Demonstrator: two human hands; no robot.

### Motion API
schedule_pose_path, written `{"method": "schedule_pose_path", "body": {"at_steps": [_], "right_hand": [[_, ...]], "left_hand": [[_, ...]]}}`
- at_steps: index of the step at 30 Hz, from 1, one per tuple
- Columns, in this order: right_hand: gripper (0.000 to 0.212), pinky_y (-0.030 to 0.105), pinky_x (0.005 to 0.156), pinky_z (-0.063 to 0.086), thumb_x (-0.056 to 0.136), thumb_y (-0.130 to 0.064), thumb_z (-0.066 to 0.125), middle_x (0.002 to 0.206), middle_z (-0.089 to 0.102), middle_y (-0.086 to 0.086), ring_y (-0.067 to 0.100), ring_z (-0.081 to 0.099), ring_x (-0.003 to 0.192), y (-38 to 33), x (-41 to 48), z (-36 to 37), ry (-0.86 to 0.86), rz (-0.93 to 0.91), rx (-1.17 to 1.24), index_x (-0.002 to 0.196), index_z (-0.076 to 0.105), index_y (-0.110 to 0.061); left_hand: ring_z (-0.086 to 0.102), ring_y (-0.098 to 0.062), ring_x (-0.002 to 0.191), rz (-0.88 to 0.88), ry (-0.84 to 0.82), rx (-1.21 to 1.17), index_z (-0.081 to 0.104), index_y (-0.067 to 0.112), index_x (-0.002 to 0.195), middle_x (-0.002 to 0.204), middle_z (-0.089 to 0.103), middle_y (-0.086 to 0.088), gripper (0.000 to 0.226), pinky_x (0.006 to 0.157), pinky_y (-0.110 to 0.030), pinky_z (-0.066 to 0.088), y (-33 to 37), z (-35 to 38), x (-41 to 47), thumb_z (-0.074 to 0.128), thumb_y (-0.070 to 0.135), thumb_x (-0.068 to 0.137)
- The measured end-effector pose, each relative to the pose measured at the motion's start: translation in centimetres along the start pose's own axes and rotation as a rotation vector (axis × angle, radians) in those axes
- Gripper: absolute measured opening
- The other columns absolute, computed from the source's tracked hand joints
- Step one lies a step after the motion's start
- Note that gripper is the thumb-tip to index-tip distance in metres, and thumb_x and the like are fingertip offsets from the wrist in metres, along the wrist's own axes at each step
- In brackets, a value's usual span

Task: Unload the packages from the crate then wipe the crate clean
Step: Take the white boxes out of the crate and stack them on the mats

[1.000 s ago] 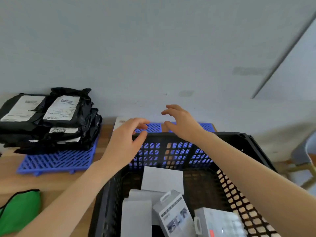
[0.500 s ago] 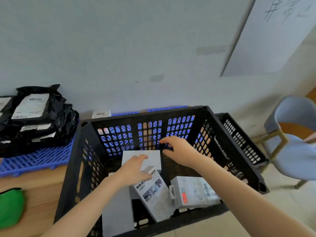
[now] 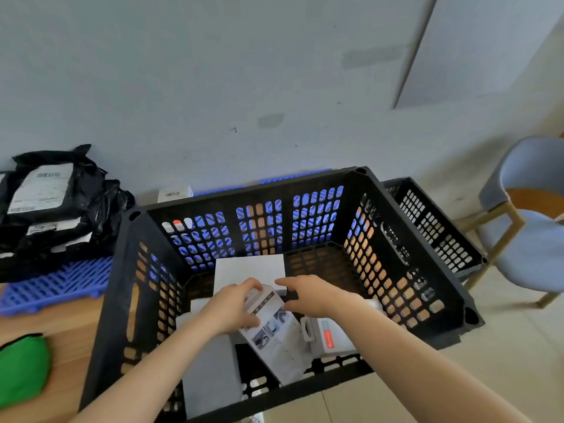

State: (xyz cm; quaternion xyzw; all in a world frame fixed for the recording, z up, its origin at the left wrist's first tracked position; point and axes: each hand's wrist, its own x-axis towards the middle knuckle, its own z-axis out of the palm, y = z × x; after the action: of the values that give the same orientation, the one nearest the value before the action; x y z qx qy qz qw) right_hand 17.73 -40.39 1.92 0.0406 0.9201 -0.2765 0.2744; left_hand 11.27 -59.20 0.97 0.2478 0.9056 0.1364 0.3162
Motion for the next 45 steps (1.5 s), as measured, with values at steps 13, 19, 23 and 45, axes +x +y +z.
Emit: {"method": "schedule_pose_path", "body": {"at_steps": [13, 19, 23, 45], "right_hand": [[0.084, 0.033, 0.101, 0.043, 0.081, -0.034, 0.074, 0.139, 0.047, -0.003, 0.014, 0.047, 0.123, -0.7, -0.5, -1.3, 0.05, -0.073, 0.413, 0.145, 0.021, -0.048], [0.062, 0.038, 0.094, 0.051, 0.084, -0.034, 0.07, 0.119, 0.063, -0.012, 0.012, 0.063, 0.107, -3.0, -1.0, -4.1, 0.169, -0.204, 0.805, 0.131, 0.036, -0.058], [0.056, 0.036, 0.088, 0.055, 0.085, -0.036, 0.069, 0.111, 0.068, -0.011, 0.011, 0.067, 0.099, -4.6, -1.6, -5.7, 0.299, -0.258, 0.881, 0.13, 0.042, -0.054], [0.036, 0.039, 0.08, 0.055, 0.091, -0.035, 0.058, 0.118, 0.052, 0.002, 0.019, 0.059, 0.101, -23.3, 17.8, -13.3, 0.676, -0.125, 0.997, 0.125, 0.05, -0.043]], "left_hand": [[0.059, -0.004, 0.104, 0.099, 0.179, -0.351, 0.05, 0.051, 0.11, 0.115, 0.059, 0.015, 0.051, 0.092, -0.032, 0.052, -0.4, -7.0, -1.4, 0.082, 0.034, 0.073], [0.067, -0.008, 0.097, 0.171, 0.342, -0.679, 0.061, 0.03, 0.113, 0.107, 0.07, 0.005, 0.035, 0.086, -0.031, 0.055, 0.2, -12.4, -2.5, 0.073, 0.015, 0.084], [0.069, -0.014, 0.098, 0.237, 0.455, -0.831, 0.063, 0.025, 0.115, 0.106, 0.072, 0.002, 0.03, 0.078, -0.024, 0.053, 0.5, -14.6, -1.9, 0.07, 0.017, 0.087], [0.056, -0.002, 0.117, 0.296, 0.595, -0.791, 0.035, 0.058, 0.134, 0.132, 0.05, 0.027, 0.092, 0.091, -0.031, 0.056, -14.7, -23.3, 2.2, 0.088, 0.026, 0.066]]}}
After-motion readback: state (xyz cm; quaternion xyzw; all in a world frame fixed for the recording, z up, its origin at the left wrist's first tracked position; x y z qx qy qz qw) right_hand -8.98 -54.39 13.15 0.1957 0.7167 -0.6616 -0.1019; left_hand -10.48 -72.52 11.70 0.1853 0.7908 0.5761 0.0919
